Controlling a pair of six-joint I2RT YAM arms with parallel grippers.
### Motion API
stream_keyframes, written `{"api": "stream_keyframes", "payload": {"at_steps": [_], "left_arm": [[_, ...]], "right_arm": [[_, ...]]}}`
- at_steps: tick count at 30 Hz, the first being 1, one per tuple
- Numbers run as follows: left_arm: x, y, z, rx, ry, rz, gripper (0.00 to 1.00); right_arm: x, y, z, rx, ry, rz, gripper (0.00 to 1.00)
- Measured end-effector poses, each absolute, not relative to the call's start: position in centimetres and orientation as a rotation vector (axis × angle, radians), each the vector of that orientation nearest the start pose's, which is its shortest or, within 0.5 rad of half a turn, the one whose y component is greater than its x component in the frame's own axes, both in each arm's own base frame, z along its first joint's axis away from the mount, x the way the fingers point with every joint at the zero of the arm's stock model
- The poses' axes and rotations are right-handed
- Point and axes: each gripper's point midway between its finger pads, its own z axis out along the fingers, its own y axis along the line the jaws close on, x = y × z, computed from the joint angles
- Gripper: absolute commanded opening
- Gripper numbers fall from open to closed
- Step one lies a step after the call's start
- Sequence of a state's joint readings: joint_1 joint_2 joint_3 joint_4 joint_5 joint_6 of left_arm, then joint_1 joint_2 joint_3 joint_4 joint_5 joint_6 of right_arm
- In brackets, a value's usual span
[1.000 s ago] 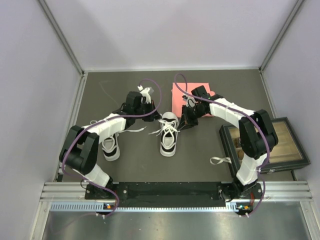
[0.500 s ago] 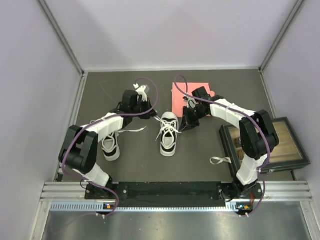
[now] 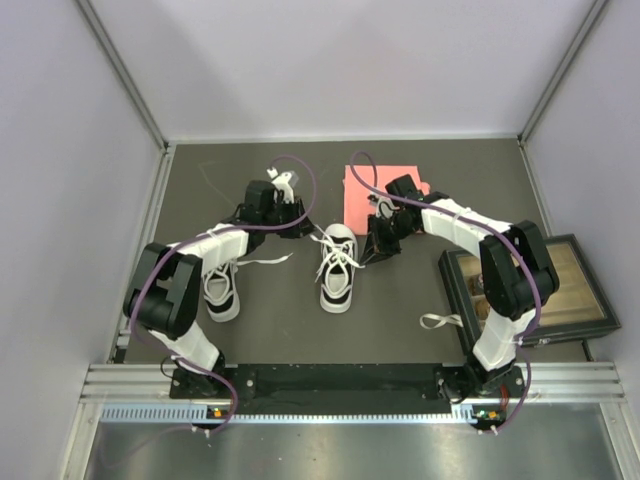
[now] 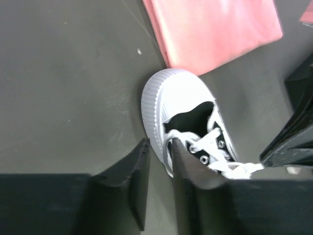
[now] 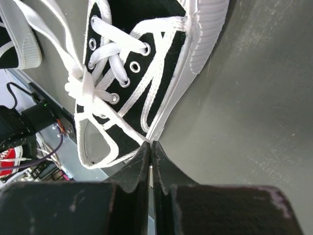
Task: Tie the shoes
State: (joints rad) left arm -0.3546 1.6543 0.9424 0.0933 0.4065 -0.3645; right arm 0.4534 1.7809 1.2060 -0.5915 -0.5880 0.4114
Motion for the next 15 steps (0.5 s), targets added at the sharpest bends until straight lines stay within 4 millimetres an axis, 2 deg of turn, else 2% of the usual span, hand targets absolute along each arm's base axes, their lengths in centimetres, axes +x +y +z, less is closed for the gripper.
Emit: {"api": "stream_keyframes", "payload": {"at_steps": [1, 2, 8, 12, 15], "left_arm": [[37.5, -22.9, 9.9, 0.235, 2.243, -0.854, 0.48], [37.5, -23.0, 10.0, 0.246, 2.239, -0.862, 0.50], [37.1, -22.3, 11.4, 0.293, 2.200, -0.958, 0.52], [35.6, -21.0, 13.6, 0.494, 2.101, -0.998, 0.49], [33.4, -21.6, 14.6, 0.710, 2.016, -1.034, 0.48]], "right_arm": [[27.6, 25.9, 8.1, -0.237, 2.841, 1.031, 0.00], [27.6, 25.9, 8.1, -0.238, 2.840, 1.035, 0.00], [28.4, 26.5, 9.4, -0.254, 2.802, 1.065, 0.04], [28.8, 27.0, 10.3, -0.262, 2.779, 1.090, 0.07], [28.8, 27.2, 10.6, -0.265, 2.771, 1.103, 0.09]]}}
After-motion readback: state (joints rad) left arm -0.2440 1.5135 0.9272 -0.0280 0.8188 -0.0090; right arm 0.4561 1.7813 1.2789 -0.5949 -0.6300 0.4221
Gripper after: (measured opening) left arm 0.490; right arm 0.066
